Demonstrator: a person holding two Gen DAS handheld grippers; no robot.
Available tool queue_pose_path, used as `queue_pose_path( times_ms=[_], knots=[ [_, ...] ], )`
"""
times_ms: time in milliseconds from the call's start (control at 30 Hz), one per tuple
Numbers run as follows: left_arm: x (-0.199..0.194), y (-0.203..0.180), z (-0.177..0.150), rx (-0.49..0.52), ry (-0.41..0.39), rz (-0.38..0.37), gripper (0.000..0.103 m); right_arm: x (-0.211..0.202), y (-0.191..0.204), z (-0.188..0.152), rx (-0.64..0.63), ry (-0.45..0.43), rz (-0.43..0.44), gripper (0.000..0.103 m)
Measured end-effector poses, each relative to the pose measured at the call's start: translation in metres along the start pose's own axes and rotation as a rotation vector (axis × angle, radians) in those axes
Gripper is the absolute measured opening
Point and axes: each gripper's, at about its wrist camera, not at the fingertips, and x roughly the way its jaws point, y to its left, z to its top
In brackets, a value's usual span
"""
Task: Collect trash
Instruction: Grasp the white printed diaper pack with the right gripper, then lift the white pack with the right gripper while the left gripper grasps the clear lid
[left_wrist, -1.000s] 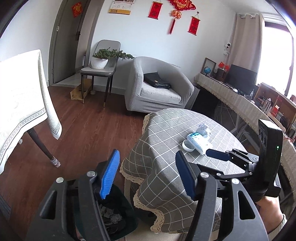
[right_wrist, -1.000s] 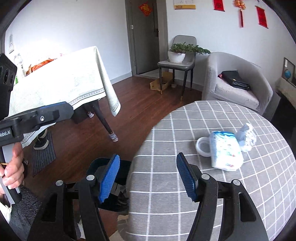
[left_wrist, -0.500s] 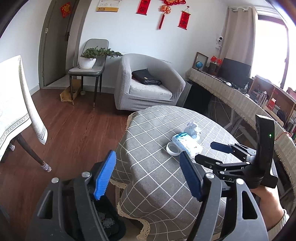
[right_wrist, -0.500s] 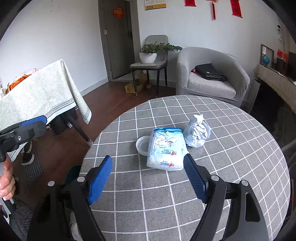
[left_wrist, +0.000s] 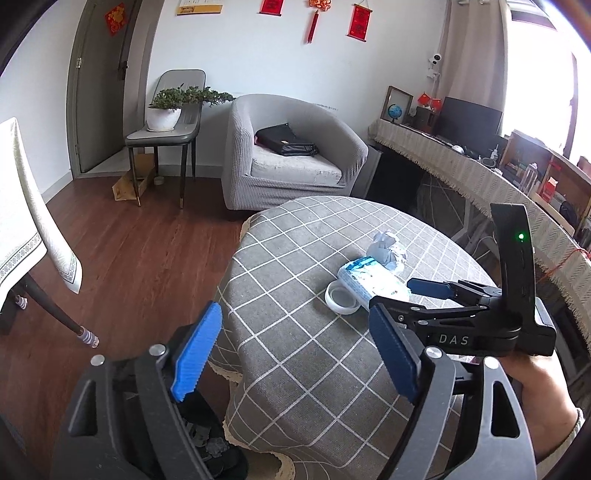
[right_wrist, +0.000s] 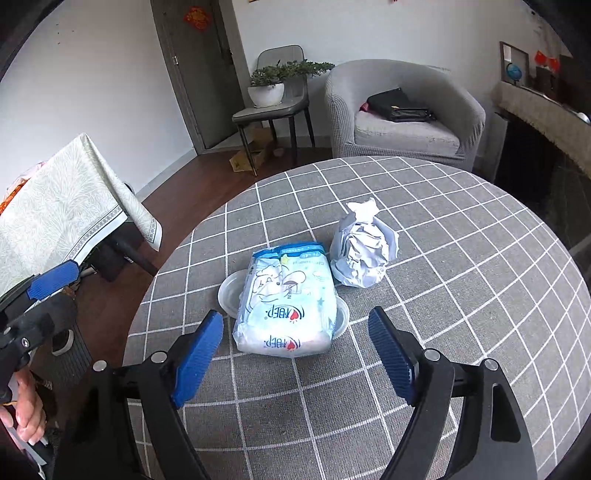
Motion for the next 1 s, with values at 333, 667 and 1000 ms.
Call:
queue_pose_path(
  times_ms=[333,667,1000],
  knots=[
    [0.021,0.002,0.004,0.006,0.027,0.007,0.084,0.016,0.009,0.008,-0.083,0.062,-0.020,0.064],
    [0.047,-0.016,0.007,0.039,0.064,0.005,0.084,-0.020,-0.012,0.019,-0.088,0.002,0.034,0.053],
    [0.086,-0.044,0.003,0.124,0.153,0.035,0.079,-0.049,-0.038,0.032,-0.071,-0.081,0.050,0.053]
  ],
)
